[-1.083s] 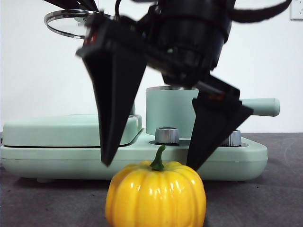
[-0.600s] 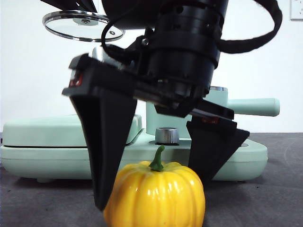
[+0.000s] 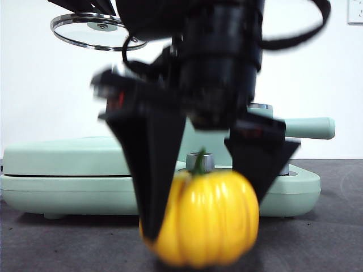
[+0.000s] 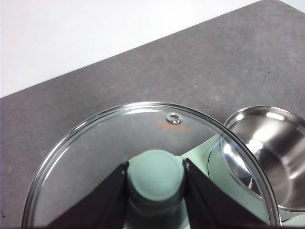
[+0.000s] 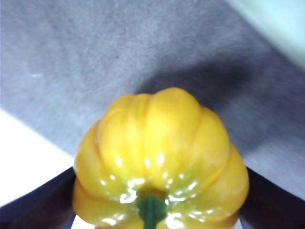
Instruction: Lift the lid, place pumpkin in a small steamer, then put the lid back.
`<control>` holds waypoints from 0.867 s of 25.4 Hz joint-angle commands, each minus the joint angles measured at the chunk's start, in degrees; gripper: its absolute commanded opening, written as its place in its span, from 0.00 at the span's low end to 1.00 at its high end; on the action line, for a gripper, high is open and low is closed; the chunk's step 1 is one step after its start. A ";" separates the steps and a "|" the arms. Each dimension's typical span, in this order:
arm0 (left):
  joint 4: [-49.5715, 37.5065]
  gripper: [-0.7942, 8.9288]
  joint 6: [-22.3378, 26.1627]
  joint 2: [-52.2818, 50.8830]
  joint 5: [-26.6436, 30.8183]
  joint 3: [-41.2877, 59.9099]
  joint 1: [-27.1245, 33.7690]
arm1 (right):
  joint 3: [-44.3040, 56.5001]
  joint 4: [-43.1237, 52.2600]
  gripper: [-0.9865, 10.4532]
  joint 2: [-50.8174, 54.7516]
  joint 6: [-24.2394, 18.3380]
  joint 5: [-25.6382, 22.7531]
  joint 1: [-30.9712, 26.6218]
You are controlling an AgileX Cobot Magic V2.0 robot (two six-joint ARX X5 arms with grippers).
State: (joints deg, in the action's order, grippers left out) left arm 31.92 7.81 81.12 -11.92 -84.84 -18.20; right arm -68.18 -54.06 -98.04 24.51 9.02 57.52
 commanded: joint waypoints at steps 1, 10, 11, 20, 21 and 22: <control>-1.49 0.17 0.48 -0.31 -0.20 -1.99 0.50 | -6.84 -6.64 0.39 -0.81 -3.34 -0.02 -1.25; -1.60 0.17 0.28 -0.31 -0.20 -1.99 1.09 | -31.23 -19.82 0.39 -1.79 -11.89 -1.79 -16.06; -1.62 0.17 0.24 -0.31 -0.20 -1.99 1.09 | -33.79 -20.31 0.39 -3.04 -12.61 -1.68 -18.40; -1.53 0.17 0.02 -0.28 -0.20 -1.88 1.09 | -49.51 -22.51 0.39 -15.52 -16.72 -1.77 -25.57; -1.51 0.17 0.02 -0.28 -0.20 -1.84 1.09 | -51.15 -23.02 0.39 -17.33 -17.09 -1.75 -25.94; -1.51 0.17 0.02 -0.28 -0.20 -1.77 1.09 | -52.52 -23.56 0.39 -18.95 -17.51 -1.81 -26.34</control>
State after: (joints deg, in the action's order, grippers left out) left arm 31.92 7.92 81.12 -11.92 -84.84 -16.93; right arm -118.78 -76.42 -115.04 8.64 7.31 31.03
